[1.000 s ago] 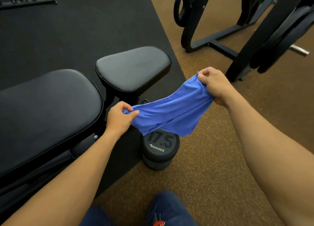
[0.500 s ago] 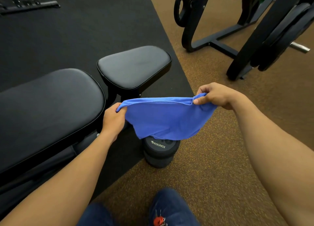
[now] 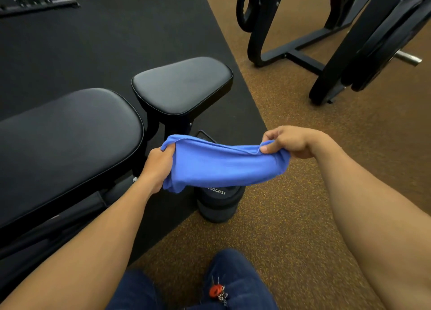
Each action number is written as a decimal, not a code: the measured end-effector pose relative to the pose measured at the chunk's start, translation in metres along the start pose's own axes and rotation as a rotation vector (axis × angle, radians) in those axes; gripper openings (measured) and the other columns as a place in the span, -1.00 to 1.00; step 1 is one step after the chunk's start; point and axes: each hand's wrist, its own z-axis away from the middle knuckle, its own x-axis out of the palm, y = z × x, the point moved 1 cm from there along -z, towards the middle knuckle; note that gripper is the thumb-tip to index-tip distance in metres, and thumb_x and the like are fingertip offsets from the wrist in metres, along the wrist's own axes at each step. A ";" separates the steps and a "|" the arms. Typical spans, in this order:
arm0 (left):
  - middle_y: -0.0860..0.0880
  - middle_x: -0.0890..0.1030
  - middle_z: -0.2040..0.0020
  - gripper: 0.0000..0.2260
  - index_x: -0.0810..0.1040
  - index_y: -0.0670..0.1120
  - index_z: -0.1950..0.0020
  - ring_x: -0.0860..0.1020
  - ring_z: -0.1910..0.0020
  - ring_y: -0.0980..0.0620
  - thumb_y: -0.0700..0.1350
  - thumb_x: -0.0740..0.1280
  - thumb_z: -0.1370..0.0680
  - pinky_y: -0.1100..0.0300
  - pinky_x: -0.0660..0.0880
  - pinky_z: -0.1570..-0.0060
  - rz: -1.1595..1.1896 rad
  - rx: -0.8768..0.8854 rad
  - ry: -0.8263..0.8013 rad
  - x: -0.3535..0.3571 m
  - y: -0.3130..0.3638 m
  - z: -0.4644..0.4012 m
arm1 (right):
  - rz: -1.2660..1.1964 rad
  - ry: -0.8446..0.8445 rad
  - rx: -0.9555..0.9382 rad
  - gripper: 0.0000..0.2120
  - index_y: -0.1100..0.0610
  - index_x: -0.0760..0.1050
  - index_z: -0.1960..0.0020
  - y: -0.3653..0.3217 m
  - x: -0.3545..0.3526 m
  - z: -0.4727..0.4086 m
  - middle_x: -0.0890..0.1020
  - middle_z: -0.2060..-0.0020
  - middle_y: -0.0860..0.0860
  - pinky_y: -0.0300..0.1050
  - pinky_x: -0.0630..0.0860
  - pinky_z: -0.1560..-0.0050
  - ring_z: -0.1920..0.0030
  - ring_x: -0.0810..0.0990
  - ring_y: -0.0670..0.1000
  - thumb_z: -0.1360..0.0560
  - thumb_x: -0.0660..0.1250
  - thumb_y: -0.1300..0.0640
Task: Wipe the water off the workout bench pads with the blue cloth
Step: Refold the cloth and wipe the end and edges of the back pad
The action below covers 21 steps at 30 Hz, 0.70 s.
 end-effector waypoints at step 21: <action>-0.07 0.67 -0.16 -0.73 0.58 0.02 -0.35 0.63 -0.13 -0.07 -0.07 0.24 -0.69 0.00 0.63 0.09 0.004 -0.121 -0.115 -0.026 -0.049 -0.021 | 0.063 0.333 0.054 -0.91 0.12 0.54 0.13 0.075 0.032 -0.029 0.54 0.28 0.10 -0.06 0.55 0.33 0.29 0.50 0.04 -0.52 0.43 0.24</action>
